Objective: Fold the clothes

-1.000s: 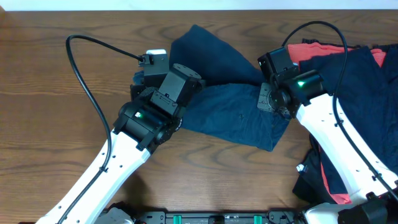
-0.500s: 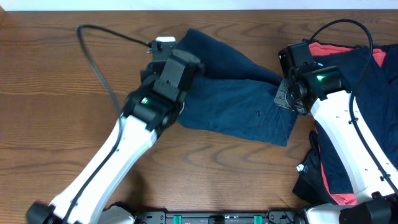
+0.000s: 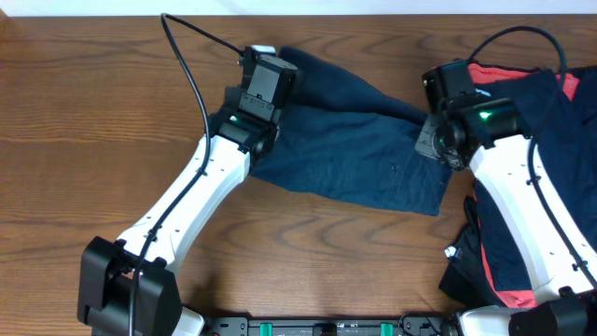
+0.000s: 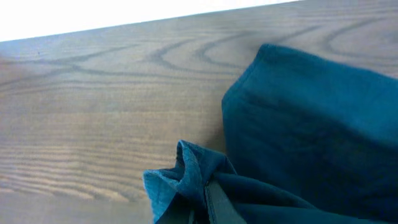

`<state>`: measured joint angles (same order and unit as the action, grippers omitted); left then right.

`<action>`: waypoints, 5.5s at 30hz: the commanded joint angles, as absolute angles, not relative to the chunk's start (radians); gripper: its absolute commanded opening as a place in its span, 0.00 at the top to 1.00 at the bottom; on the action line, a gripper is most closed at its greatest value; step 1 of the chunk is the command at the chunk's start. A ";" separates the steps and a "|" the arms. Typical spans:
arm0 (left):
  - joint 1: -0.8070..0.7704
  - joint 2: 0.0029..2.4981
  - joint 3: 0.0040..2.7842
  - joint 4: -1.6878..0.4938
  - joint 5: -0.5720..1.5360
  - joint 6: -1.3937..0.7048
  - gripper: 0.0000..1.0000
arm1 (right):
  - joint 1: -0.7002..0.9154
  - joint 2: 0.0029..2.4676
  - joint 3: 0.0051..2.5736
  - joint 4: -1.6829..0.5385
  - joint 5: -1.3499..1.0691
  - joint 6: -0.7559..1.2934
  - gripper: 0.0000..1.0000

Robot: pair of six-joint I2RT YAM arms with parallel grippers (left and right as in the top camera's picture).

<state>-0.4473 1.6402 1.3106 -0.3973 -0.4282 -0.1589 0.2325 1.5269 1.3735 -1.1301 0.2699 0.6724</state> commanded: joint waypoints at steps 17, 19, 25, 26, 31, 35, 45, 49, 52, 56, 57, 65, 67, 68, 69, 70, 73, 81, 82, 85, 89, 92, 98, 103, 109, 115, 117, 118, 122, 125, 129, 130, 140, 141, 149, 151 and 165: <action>-0.407 1.773 1.324 -0.271 -0.301 -0.081 0.94 | 0.147 1.677 1.393 -1.026 0.281 0.612 0.99; -0.407 1.798 1.324 -0.250 -0.273 -0.071 0.94 | 0.147 1.688 1.393 -1.012 0.281 0.611 0.99; -0.407 1.819 1.324 -0.146 -0.269 -0.071 0.93 | 0.135 1.697 1.393 -0.929 0.329 0.574 0.99; -0.407 1.819 1.325 -0.125 -0.269 -0.071 0.93 | 0.130 1.697 1.393 -0.909 0.340 0.566 0.99; -0.407 1.819 1.327 -0.050 -0.269 -0.071 0.93 | 0.098 1.702 1.393 -0.825 0.362 0.560 0.99; -0.407 1.832 1.327 -0.002 -0.268 -0.071 0.92 | 0.078 1.720 1.393 -0.767 0.362 0.561 0.99; -0.412 1.972 1.327 0.082 -0.152 -0.071 0.43 | 0.075 1.815 1.393 -0.722 0.363 0.564 0.99; -0.412 2.049 1.328 0.106 -0.112 -0.072 0.35 | 0.075 1.857 1.393 -0.699 0.368 0.564 0.99; -0.414 2.073 1.328 0.128 -0.112 -0.072 0.36 | 0.075 1.873 1.393 -0.675 0.393 0.563 0.99; -0.413 2.075 1.335 0.141 -0.112 -0.072 0.37 | 0.073 1.874 1.393 -0.634 0.405 0.559 0.99; -0.413 2.075 1.337 0.140 -0.112 -0.072 0.37 | 0.073 1.874 1.393 -0.624 0.413 0.559 0.94; -0.426 2.071 1.339 0.113 -0.112 -0.087 0.02 | 0.066 1.882 1.393 -0.482 0.493 0.416 0.01; -0.432 2.062 1.340 0.096 -0.112 -0.087 0.02 | 0.065 1.878 1.394 -0.480 0.486 0.380 0.01; -0.436 2.056 1.340 0.087 -0.112 -0.087 0.02 | 0.065 1.874 1.399 -0.497 0.472 0.376 0.01; -0.438 2.046 1.341 0.074 -0.112 -0.087 0.02 | 0.065 1.870 1.409 -0.530 0.450 0.377 0.01; -0.440 2.038 1.342 0.064 -0.112 -0.087 0.02 | 0.065 1.868 1.426 -0.575 0.420 0.385 0.01; -0.440 2.012 1.342 0.033 -0.112 -0.087 0.02 | 0.066 1.857 1.494 -0.739 0.367 0.461 0.01; -0.440 1.904 1.342 -0.087 -0.112 -0.086 0.02 | 0.067 1.850 1.727 -1.105 0.141 0.474 0.01; -0.440 1.892 1.342 -0.098 -0.112 -0.086 0.02 | 0.068 1.850 1.734 -1.129 0.089 0.474 0.01; -0.437 1.870 1.342 -0.128 -0.112 -0.086 0.02 | 0.078 1.851 1.699 -1.132 -0.065 0.433 0.01; -0.435 1.869 1.342 -0.178 -0.112 -0.087 0.02 | 0.091 1.851 1.573 -1.071 -0.093 0.425 0.01; -0.435 1.869 1.342 -0.224 -0.112 -0.086 0.02 | 0.091 1.851 1.472 -1.021 -0.132 0.417 0.01; -0.435 1.868 1.342 -0.255 -0.112 -0.087 0.02 | 0.091 1.851 1.430 -1.026 -0.131 0.418 0.01; -0.435 1.868 1.342 -0.269 -0.112 -0.087 0.02 | 0.085 1.851 1.440 -1.059 -0.131 0.419 0.01; -0.435 1.868 1.342 -0.274 -0.111 -0.087 0.02 | 0.039 1.850 1.442 -1.066 -0.152 0.376 0.01; -0.387 1.870 1.342 -0.269 -0.022 -0.086 0.02 | -0.013 1.850 1.555 -1.188 -0.144 0.294 0.01; -0.349 1.871 1.342 -0.268 0.020 -0.086 0.02 | -0.013 1.850 1.621 -1.244 -0.130 0.283 0.01; -0.324 1.871 1.342 -0.267 0.045 -0.086 0.02 | -0.010 1.849 1.660 -1.277 -0.125 0.274 0.01; -0.221 1.871 1.342 -0.274 0.152 -0.088 0.02 | 0.025 1.849 1.785 -1.382 -0.103 0.276 0.01; -0.171 1.871 1.342 -0.291 0.179 -0.090 0.02 | 0.067 1.849 1.799 -1.383 -0.097 0.294 0.01; -0.126 1.890 1.342 -0.310 0.265 -0.070 0.02 | 0.126 1.849 1.799 -1.380 -0.066 0.333 0.01; -0.118 1.900 1.342 -0.310 0.301 -0.065 0.02 | 0.142 1.847 1.799 -1.380 -0.063 0.337 0.01; -0.096 2.022 1.342 -0.305 0.534 -0.060 0.02 | 0.269 1.845 1.799 -1.385 -0.004 0.355 0.01; -0.093 2.030 1.342 -0.305 0.552 -0.060 0.02 | 0.275 1.845 1.799 -1.385 -0.003 0.355 0.01; -0.020 2.087 1.342 -0.286 0.830 -0.060 0.02 | 0.289 1.842 1.803 -1.399 -0.003 0.359 0.01; 0.001 2.106 1.342 -0.271 0.921 -0.061 0.02 | 0.289 1.842 1.810 -1.399 -0.003 0.358 0.01; 0.036 2.181 1.342 -0.201 1.145 -0.093 0.02 | 0.305 1.842 1.858 -1.403 0.016 0.354 0.01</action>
